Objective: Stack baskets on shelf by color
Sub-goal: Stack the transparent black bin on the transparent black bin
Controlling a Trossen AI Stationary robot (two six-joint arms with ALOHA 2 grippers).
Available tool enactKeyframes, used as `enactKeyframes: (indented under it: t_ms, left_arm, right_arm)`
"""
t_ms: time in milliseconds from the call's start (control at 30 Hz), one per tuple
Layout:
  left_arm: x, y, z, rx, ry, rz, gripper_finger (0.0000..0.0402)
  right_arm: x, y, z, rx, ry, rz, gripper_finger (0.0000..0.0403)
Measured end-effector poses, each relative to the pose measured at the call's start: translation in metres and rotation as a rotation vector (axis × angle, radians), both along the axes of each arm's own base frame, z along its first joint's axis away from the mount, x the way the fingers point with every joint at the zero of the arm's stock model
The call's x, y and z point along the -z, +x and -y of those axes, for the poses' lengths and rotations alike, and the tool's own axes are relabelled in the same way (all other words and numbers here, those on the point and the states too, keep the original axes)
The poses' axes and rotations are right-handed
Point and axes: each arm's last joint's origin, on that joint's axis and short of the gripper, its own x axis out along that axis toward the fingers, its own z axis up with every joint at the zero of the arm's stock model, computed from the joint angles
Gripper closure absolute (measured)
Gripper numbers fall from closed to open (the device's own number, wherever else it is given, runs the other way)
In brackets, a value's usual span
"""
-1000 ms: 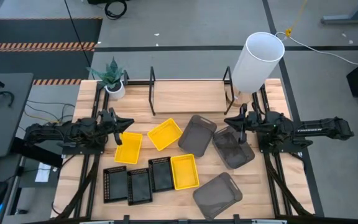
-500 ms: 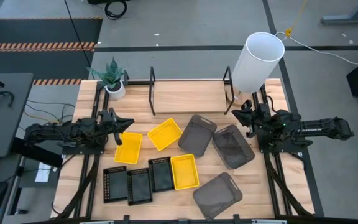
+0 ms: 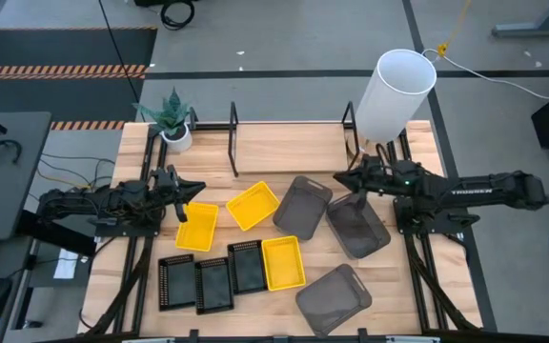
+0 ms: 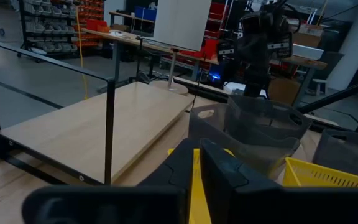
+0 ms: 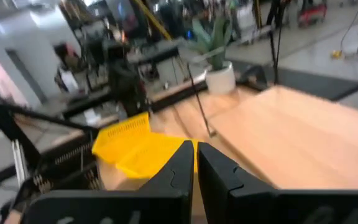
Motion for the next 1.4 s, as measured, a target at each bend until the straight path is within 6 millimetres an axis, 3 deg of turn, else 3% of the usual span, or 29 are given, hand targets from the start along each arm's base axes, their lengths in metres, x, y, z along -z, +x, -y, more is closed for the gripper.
enactKeyframes:
  t_ms: [333,733,1033,1233,1400]
  left_arm:
    - [0.0,0.0,0.0,0.0,0.0,0.0,0.0371]
    - [0.0,0.0,0.0,0.0,0.0,0.0,0.0363]
    - [0.0,0.0,0.0,0.0,0.0,0.0,0.0371]
    - [0.0,0.0,0.0,0.0,0.0,0.0,0.0364]
    - [0.0,0.0,0.0,0.0,0.0,-0.001,0.0365]
  right_arm:
    - [-0.005,0.042,-0.012,-0.158,0.001,-0.159,0.0376]
    - [-0.027,0.096,-0.056,-0.331,-0.017,-0.42,0.0374]
    - [-0.026,0.123,-0.088,-0.274,-0.012,-0.659,0.0313]
    - [-0.032,0.146,-0.083,-0.209,-0.081,-0.815,0.0268]
    - [-0.037,0.172,-0.056,-0.219,-0.2,-0.933,0.0264]
